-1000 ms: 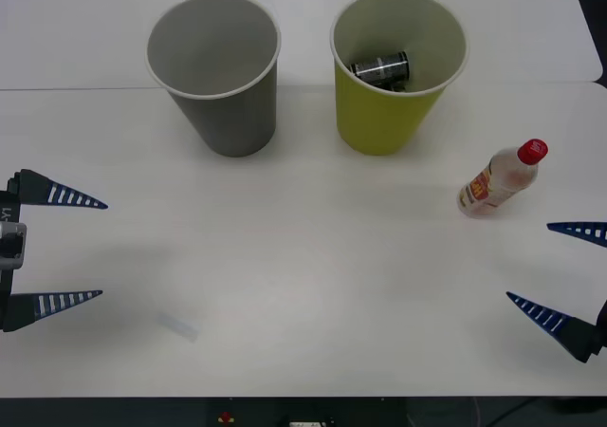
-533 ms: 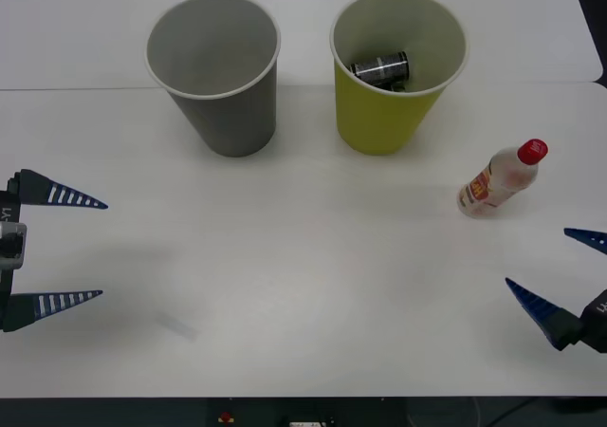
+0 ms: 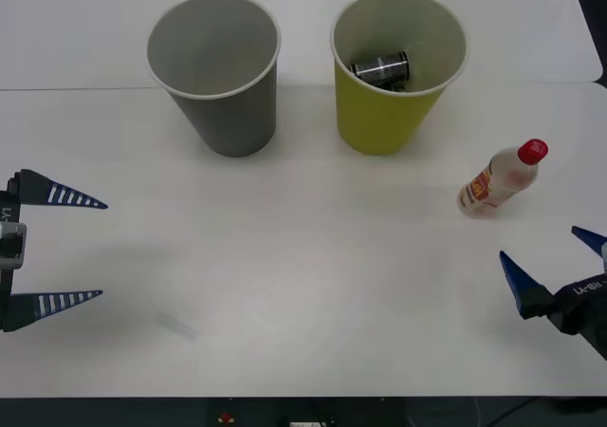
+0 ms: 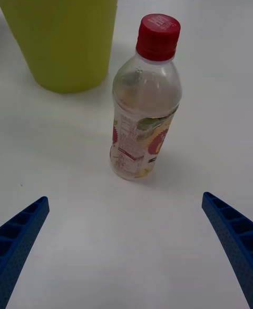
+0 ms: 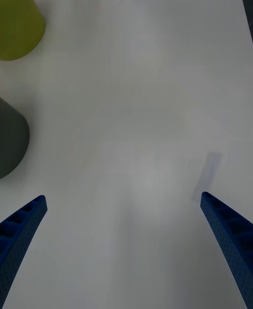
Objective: Put the can into the green bin and the plastic bottle into the gray bin
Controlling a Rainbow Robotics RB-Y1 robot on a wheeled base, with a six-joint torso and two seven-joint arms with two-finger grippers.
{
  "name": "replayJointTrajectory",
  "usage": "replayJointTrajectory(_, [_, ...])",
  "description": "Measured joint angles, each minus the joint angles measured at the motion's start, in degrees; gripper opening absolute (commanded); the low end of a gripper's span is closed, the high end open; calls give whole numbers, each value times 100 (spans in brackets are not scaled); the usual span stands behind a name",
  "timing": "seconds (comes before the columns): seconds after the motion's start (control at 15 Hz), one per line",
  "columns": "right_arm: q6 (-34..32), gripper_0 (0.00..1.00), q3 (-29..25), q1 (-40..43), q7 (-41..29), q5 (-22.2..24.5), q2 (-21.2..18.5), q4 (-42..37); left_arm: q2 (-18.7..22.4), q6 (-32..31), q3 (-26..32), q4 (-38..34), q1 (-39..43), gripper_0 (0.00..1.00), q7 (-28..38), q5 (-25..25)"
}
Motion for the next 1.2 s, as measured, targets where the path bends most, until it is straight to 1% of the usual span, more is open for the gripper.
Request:
replayJointTrajectory(0.2, [529,100,742,-627,-642,616,52,407,0,0,0,0,0,100,0,0])
replayJointTrajectory(0.33, [782,100,1149,-1018,-1039,944,156,728,0,0,0,0,0,100,0,0])
replayJointTrajectory(0.53, [1067,100,1611,-1548,-1495,1280,341,1185,0,0,0,0,0,100,0,0])
replayJointTrajectory(0.87, [1137,100,1844,-2106,-1570,1333,706,1697,0,0,0,0,0,100,0,0])
replayJointTrajectory(1.2, [1399,100,2242,-2659,-1607,1359,929,2205,0,0,0,0,0,100,0,0])
